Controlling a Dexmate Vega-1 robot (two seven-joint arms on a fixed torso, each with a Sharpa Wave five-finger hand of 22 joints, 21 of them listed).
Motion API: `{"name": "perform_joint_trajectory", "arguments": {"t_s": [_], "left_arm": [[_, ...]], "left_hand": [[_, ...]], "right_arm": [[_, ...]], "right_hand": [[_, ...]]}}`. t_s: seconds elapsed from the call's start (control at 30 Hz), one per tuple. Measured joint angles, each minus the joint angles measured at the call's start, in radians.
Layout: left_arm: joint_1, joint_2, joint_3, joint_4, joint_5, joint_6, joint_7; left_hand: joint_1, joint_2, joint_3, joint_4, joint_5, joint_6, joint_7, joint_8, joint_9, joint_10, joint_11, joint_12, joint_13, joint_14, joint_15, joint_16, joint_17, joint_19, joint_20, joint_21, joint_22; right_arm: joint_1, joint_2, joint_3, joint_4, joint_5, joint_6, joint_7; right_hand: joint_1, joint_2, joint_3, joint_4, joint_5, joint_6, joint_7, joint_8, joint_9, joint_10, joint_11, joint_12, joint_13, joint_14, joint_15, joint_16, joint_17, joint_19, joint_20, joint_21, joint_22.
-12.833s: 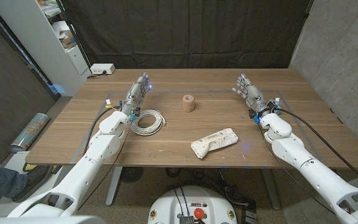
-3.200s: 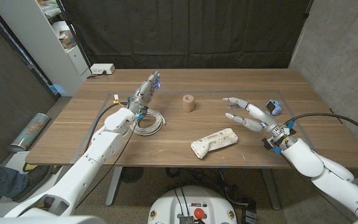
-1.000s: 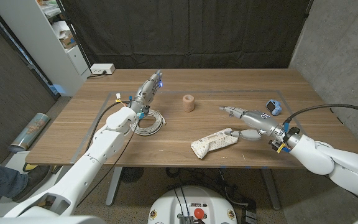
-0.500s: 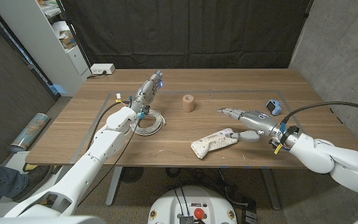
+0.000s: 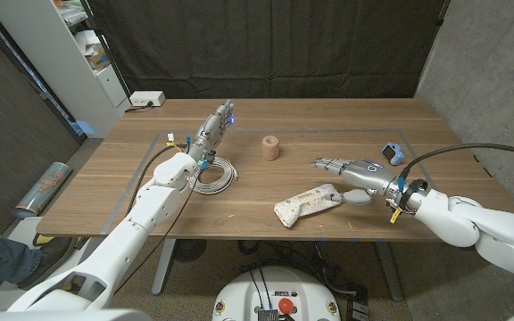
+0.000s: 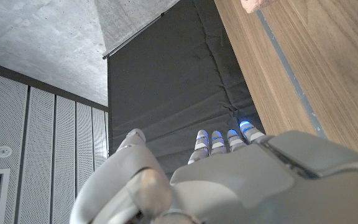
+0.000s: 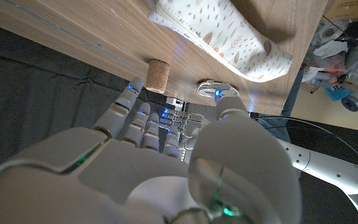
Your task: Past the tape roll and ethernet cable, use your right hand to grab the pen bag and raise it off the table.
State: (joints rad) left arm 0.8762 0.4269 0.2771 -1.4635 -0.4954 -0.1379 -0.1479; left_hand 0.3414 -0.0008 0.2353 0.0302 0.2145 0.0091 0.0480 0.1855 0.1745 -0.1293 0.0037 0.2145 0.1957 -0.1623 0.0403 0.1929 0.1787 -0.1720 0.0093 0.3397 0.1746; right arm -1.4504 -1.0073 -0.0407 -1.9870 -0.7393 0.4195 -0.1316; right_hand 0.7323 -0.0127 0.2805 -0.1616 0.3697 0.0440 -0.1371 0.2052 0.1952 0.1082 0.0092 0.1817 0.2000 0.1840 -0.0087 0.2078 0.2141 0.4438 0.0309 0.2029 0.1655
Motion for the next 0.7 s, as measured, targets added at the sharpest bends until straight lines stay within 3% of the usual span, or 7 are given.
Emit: {"name": "perform_joint_trajectory", "arguments": {"t_s": [0.3, 0.47, 0.7], "left_arm": [[-0.001, -0.006, -0.001, 0.012, -0.003, -0.006, -0.008], [-0.002, -0.007, -0.003, 0.017, -0.004, -0.010, -0.013], [-0.002, -0.008, -0.006, 0.026, -0.007, -0.011, -0.021]], "left_hand": [[0.000, 0.000, 0.000, 0.000, 0.000, 0.000, 0.000, 0.000, 0.000, 0.000, 0.000, 0.000, 0.000, 0.000, 0.000, 0.000, 0.000, 0.000, 0.000, 0.000, 0.000], [0.000, 0.000, -0.003, -0.003, 0.000, 0.000, 0.000, 0.000, 0.000, 0.000, 0.000, 0.000, 0.000, 0.000, 0.000, 0.000, 0.000, 0.000, 0.000, 0.000, 0.000], [0.000, 0.000, -0.003, -0.003, 0.000, 0.000, 0.000, 0.000, 0.000, 0.000, 0.000, 0.000, 0.000, 0.000, 0.000, 0.000, 0.000, 0.000, 0.000, -0.007, 0.000]], "right_arm": [[0.000, -0.025, -0.003, -0.031, -0.007, -0.030, 0.050], [0.000, -0.038, -0.006, -0.049, -0.009, -0.047, 0.079], [0.008, -0.052, -0.017, -0.071, -0.018, -0.065, 0.115]], "right_hand": [[0.011, -0.011, 0.004, -0.004, -0.004, 0.003, -0.003, 0.000, 0.000, -0.005, -0.005, 0.000, 0.000, 0.009, 0.023, 0.000, 0.000, 0.005, 0.013, 0.000, 0.000], [0.016, -0.016, 0.004, -0.004, -0.007, 0.019, -0.019, 0.006, 0.000, -0.008, -0.017, 0.000, 0.000, 0.007, 0.043, 0.000, 0.000, 0.009, 0.023, 0.000, 0.000], [0.020, -0.020, 0.008, 0.000, -0.011, 0.031, -0.024, 0.006, 0.000, -0.014, -0.022, 0.004, 0.000, -0.015, 0.076, -0.001, 0.000, -0.006, 0.052, -0.011, 0.000]]}}
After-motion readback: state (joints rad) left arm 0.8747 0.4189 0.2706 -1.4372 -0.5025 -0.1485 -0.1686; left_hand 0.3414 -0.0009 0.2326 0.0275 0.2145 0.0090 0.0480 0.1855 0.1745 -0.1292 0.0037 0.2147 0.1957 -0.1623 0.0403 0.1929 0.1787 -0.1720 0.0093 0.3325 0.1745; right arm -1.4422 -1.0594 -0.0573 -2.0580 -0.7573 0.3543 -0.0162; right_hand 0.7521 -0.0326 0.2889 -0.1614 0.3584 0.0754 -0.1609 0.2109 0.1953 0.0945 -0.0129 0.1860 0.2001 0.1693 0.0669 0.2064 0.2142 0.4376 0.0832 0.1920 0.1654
